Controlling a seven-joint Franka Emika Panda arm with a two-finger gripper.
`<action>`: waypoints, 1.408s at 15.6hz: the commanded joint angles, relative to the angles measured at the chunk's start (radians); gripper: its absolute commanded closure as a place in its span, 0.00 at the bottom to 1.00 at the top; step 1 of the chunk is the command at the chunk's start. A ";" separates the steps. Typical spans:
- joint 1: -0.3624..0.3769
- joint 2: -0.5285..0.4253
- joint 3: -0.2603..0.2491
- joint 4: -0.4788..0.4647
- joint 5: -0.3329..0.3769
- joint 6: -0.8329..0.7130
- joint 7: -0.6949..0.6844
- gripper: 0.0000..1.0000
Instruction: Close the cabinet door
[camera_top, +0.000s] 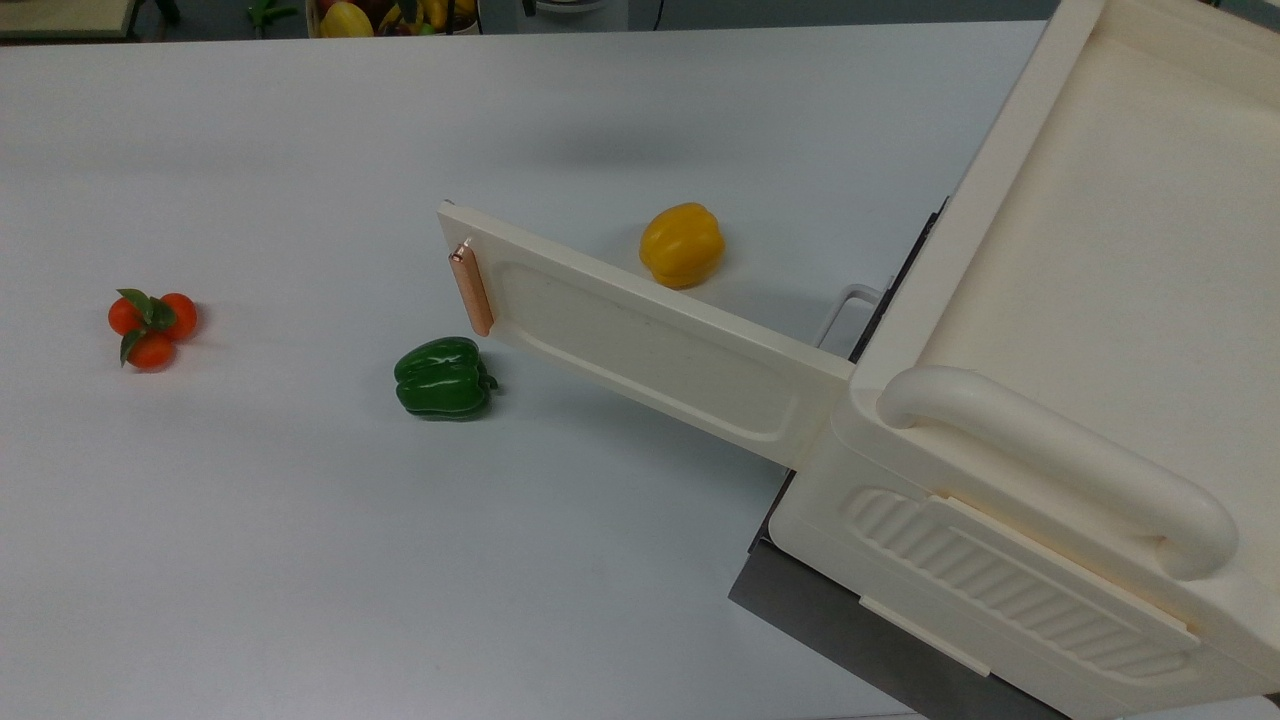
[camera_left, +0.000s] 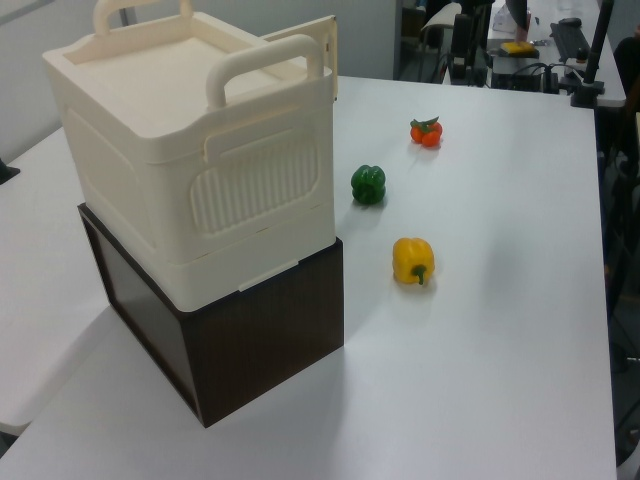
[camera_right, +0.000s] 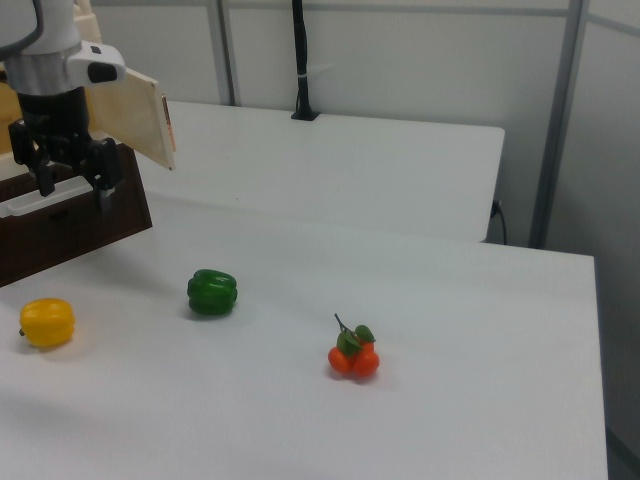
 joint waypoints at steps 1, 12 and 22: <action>0.002 0.000 0.001 0.004 -0.016 0.026 -0.019 0.27; -0.012 0.029 -0.015 0.032 0.073 0.203 0.050 1.00; -0.096 0.185 -0.015 0.057 0.361 0.849 0.242 1.00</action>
